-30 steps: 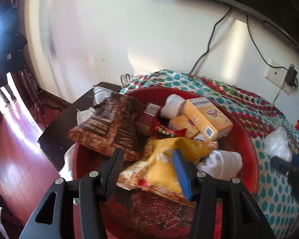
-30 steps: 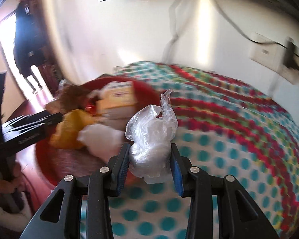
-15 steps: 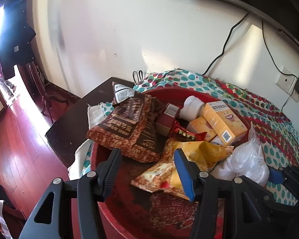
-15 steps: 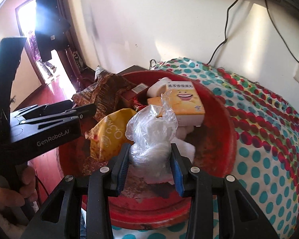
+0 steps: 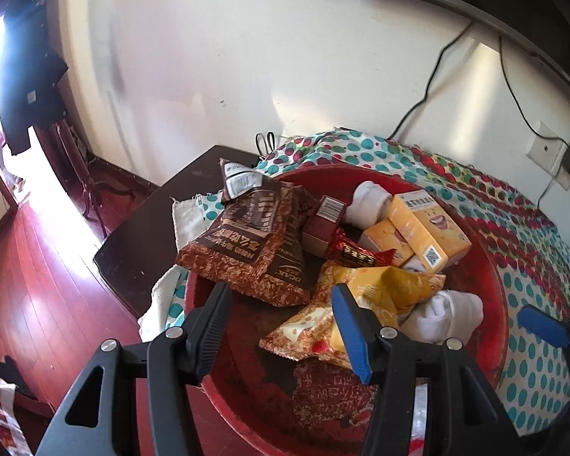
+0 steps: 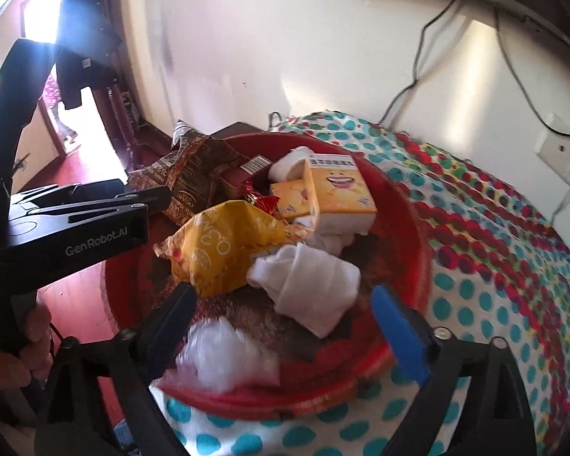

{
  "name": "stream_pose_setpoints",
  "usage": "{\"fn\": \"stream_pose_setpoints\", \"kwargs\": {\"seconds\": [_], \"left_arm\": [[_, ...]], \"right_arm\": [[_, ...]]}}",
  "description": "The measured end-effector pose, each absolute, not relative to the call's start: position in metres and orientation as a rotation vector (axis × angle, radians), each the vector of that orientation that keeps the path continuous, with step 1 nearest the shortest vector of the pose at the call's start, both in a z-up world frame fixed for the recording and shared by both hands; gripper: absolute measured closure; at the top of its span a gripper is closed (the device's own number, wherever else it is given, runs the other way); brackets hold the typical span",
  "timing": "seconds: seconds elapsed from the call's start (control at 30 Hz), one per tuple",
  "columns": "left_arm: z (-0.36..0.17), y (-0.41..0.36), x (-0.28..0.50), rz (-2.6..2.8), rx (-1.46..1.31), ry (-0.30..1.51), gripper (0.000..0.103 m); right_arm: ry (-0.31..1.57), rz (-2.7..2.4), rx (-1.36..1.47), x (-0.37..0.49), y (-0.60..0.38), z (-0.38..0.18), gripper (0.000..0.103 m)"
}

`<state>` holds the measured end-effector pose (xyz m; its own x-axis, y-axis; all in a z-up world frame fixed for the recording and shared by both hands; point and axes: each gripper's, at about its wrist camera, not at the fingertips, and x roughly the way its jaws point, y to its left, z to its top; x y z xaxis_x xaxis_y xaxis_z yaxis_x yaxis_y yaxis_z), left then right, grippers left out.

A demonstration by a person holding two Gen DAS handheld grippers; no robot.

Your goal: Organize objects

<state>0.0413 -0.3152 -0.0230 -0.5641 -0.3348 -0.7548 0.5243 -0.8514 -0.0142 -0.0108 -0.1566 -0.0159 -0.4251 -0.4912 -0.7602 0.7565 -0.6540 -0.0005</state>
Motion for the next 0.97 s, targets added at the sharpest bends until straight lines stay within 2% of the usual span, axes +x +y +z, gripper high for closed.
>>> {"fn": "stream_pose_setpoints", "kwargs": {"seconds": [0.1, 0.27, 0.67, 0.97], "left_arm": [[-0.018, -0.303, 0.04, -2.425, 1.1, 0.299, 0.047], [-0.015, -0.276, 0.033, -2.51, 1.16, 0.241, 0.047], [-0.024, -0.239, 0.025, -2.618, 1.207, 0.169, 0.047], [-0.025, -0.23, 0.023, -2.638, 1.242, 0.139, 0.047]], "right_arm": [[0.478, -2.129, 0.981, -0.002, -0.15, -0.011, 0.003], [0.598, -2.191, 0.992, 0.012, -0.139, -0.007, 0.002], [0.538, -2.162, 1.106, 0.014, -0.111, -0.019, 0.001], [0.573, -2.156, 1.13, 0.015, -0.113, -0.024, 0.001]]}}
